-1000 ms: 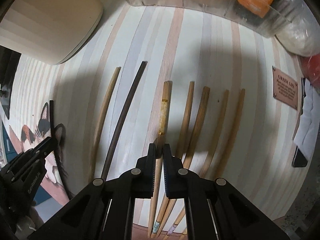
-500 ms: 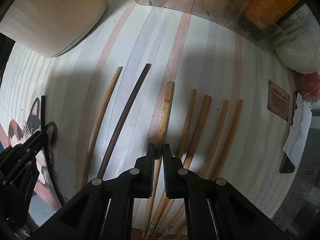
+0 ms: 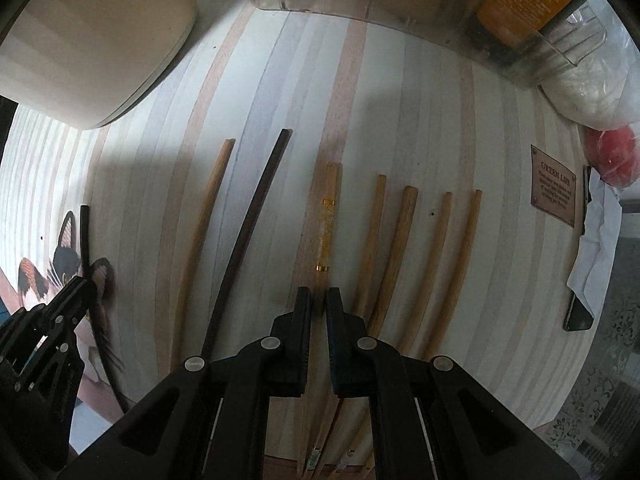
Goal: Organize utensils
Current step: 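Grasp a gold-tipped wooden chopstick with the right tool while the left tool grasps a black chopstick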
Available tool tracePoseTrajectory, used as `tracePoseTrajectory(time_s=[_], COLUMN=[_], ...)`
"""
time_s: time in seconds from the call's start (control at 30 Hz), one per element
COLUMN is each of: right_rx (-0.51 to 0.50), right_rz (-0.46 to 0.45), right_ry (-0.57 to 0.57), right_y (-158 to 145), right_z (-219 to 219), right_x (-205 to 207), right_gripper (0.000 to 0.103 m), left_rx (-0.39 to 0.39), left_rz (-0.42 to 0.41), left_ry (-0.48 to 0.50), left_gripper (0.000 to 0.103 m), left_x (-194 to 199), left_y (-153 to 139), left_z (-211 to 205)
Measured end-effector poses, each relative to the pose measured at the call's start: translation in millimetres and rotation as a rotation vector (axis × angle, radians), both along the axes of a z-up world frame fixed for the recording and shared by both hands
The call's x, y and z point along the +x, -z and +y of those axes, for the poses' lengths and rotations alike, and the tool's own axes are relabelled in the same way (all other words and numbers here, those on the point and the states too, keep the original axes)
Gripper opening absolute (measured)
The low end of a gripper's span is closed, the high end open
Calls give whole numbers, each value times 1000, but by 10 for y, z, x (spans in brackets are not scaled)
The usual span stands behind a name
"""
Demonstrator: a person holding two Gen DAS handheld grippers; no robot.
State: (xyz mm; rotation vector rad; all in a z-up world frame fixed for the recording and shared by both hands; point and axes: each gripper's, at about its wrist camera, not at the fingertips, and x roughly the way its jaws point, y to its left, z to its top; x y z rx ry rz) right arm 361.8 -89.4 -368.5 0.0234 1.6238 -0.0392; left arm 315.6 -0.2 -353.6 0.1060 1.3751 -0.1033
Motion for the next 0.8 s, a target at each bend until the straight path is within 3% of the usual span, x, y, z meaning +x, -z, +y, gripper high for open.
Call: tracePoseTrajectory(time_s=[0.37, 0.57, 0.8], right_rx=[39, 36, 33], right_rz=[-43, -48, -30], right_ry=[21, -17, -23], right_y=[11, -30, -29], right_z=[-118, -79, -133], right_x=[15, 48, 60], right_gripper=[7, 7, 8], left_rx=[-85, -70, 11], left_rz=[18, 18, -15], left_ry=[-85, -76, -44], left_gripper=[4, 7, 5], left_x=[127, 281, 256], left_y=[-15, -23, -10], left_z=[311, 387, 239])
